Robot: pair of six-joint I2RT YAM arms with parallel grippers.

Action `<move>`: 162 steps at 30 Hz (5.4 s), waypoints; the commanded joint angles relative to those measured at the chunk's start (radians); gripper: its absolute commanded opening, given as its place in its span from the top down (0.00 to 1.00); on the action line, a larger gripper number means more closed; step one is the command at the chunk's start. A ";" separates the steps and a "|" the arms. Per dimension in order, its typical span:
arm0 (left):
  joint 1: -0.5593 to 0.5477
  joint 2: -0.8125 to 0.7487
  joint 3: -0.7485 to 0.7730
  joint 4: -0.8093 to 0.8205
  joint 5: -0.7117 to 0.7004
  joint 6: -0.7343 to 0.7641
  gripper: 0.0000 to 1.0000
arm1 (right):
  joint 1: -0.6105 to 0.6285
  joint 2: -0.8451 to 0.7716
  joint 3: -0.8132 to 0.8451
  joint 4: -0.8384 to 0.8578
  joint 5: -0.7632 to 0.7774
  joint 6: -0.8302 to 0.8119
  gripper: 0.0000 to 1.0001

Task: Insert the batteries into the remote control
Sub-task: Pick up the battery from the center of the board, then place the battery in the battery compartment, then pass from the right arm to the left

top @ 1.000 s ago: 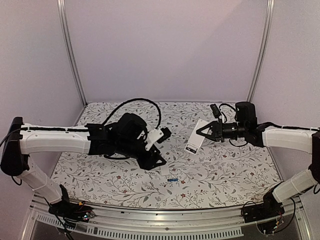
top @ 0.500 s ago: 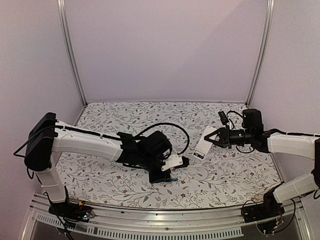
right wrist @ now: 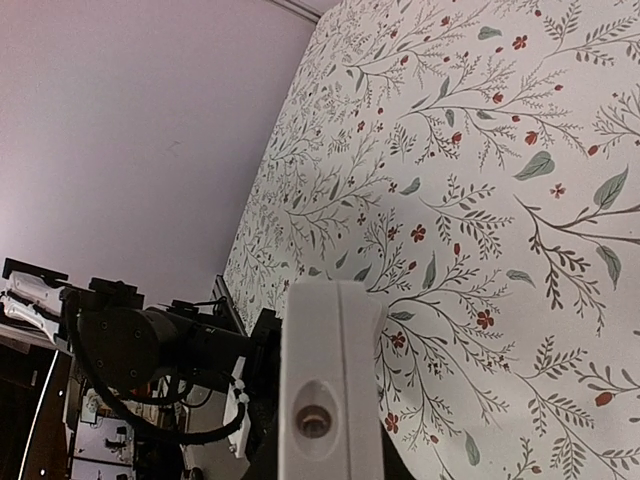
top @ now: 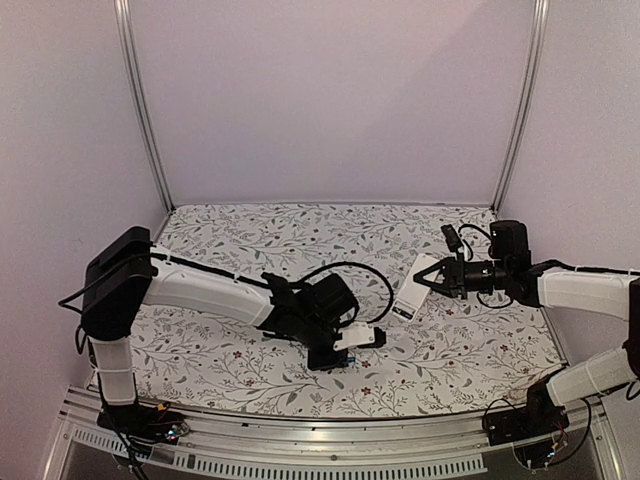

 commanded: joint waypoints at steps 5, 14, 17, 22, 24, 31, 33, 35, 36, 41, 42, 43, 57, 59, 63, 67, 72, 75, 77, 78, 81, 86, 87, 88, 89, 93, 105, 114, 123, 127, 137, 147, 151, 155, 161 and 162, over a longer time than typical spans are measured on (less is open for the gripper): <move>-0.003 0.067 0.030 -0.012 -0.023 0.032 0.79 | -0.011 -0.004 -0.007 0.008 -0.035 -0.008 1.00; -0.027 -0.016 0.018 -0.051 -0.057 0.040 0.95 | -0.009 0.036 -0.008 0.062 -0.062 0.017 1.00; -0.027 -0.101 0.014 -0.086 -0.077 0.055 1.00 | 0.001 0.060 -0.016 0.123 -0.081 0.062 1.00; -0.029 -0.235 0.066 -0.216 -0.100 0.099 1.00 | 0.069 0.105 0.005 0.184 -0.081 0.116 1.00; -0.035 -0.271 0.081 -0.255 -0.156 0.132 1.00 | 0.105 0.134 0.021 0.211 -0.080 0.142 1.00; -0.060 -0.314 0.117 -0.324 -0.256 0.172 1.00 | 0.220 0.240 0.078 0.353 -0.085 0.237 1.00; -0.078 -0.303 0.134 -0.338 -0.291 0.182 0.99 | 0.249 0.275 0.092 0.413 -0.092 0.273 1.00; -0.096 -0.292 0.143 -0.345 -0.309 0.195 0.97 | 0.272 0.321 0.103 0.498 -0.099 0.323 1.00; -0.101 -0.288 0.142 -0.345 -0.312 0.199 0.97 | 0.282 0.343 0.104 0.545 -0.101 0.353 1.00; -0.117 -0.277 0.147 -0.346 -0.307 0.200 0.97 | 0.309 0.450 0.091 0.766 -0.099 0.517 1.00; -0.120 -0.274 0.149 -0.344 -0.305 0.202 0.97 | 0.315 0.463 0.090 0.796 -0.096 0.536 1.00; -0.122 -0.271 0.151 -0.345 -0.300 0.203 0.97 | 0.320 0.478 0.090 0.822 -0.094 0.557 1.00; -0.130 -0.243 0.155 -0.350 -0.348 0.224 0.94 | 0.367 0.518 0.112 0.842 -0.086 0.586 1.00; -0.130 -0.241 0.154 -0.350 -0.358 0.227 0.94 | 0.370 0.512 0.113 0.809 -0.084 0.568 1.00; -0.130 -0.240 0.149 -0.349 -0.361 0.237 0.91 | 0.374 0.497 0.118 0.771 -0.084 0.535 1.00; -0.135 -0.233 0.150 -0.350 -0.364 0.243 0.89 | 0.374 0.494 0.124 0.767 -0.085 0.531 1.00; -0.147 -0.225 0.148 -0.350 -0.348 0.254 0.89 | 0.376 0.499 0.124 0.768 -0.082 0.533 1.00; -0.150 -0.224 0.152 -0.350 -0.341 0.254 0.89 | 0.376 0.503 0.124 0.771 -0.081 0.533 1.00; -0.153 -0.222 0.155 -0.351 -0.336 0.256 0.88 | 0.378 0.502 0.127 0.771 -0.079 0.534 1.00; -0.155 -0.220 0.157 -0.351 -0.331 0.256 0.88 | 0.379 0.503 0.128 0.771 -0.078 0.535 1.00; -0.158 -0.211 0.163 -0.354 -0.329 0.254 0.87 | 0.386 0.504 0.131 0.775 -0.075 0.537 1.00; -0.166 -0.209 0.163 -0.355 -0.323 0.257 0.86 | 0.389 0.511 0.135 0.779 -0.075 0.539 1.00; -0.166 -0.211 0.163 -0.355 -0.322 0.257 0.86 | 0.390 0.513 0.135 0.780 -0.075 0.539 1.00; -0.167 -0.212 0.162 -0.355 -0.320 0.258 0.86 | 0.389 0.513 0.134 0.780 -0.073 0.539 1.00; -0.167 -0.215 0.163 -0.356 -0.319 0.256 0.86 | 0.390 0.514 0.133 0.780 -0.072 0.539 1.00; -0.167 -0.223 0.160 -0.358 -0.299 0.257 0.86 | 0.389 0.516 0.132 0.779 -0.069 0.536 1.00; -0.167 -0.221 0.176 -0.361 -0.280 0.253 0.97 | 0.390 0.519 0.133 0.776 -0.064 0.533 1.00; -0.165 -0.203 0.171 -0.352 -0.337 0.245 0.94 | 0.391 0.507 0.134 0.775 -0.071 0.536 1.00; -0.152 -0.209 0.164 -0.347 -0.369 0.248 0.93 | 0.391 0.508 0.127 0.774 -0.075 0.534 1.00; -0.152 -0.201 0.163 -0.346 -0.375 0.251 0.90 | 0.393 0.506 0.130 0.776 -0.076 0.536 1.00; -0.152 -0.212 0.152 -0.333 -0.375 0.248 0.76 | 0.392 0.514 0.133 0.804 -0.079 0.553 1.00; -0.145 -0.330 0.154 -0.239 -0.391 0.132 0.63 | 0.346 0.505 0.128 0.825 -0.064 0.562 1.00; -0.130 -0.424 0.106 -0.142 -0.393 0.056 0.49 | 0.327 0.478 0.133 0.810 -0.055 0.545 1.00; -0.076 -0.516 0.048 -0.061 -0.361 -0.094 0.26 | 0.326 0.458 0.140 0.807 -0.052 0.535 1.00; 0.150 -0.571 -0.004 -0.052 -0.022 -0.472 0.28 | 0.325 0.408 0.161 0.777 -0.076 0.502 1.00; 0.187 -0.577 -0.026 -0.028 0.062 -0.516 0.30 | 0.325 0.399 0.165 0.772 -0.081 0.493 1.00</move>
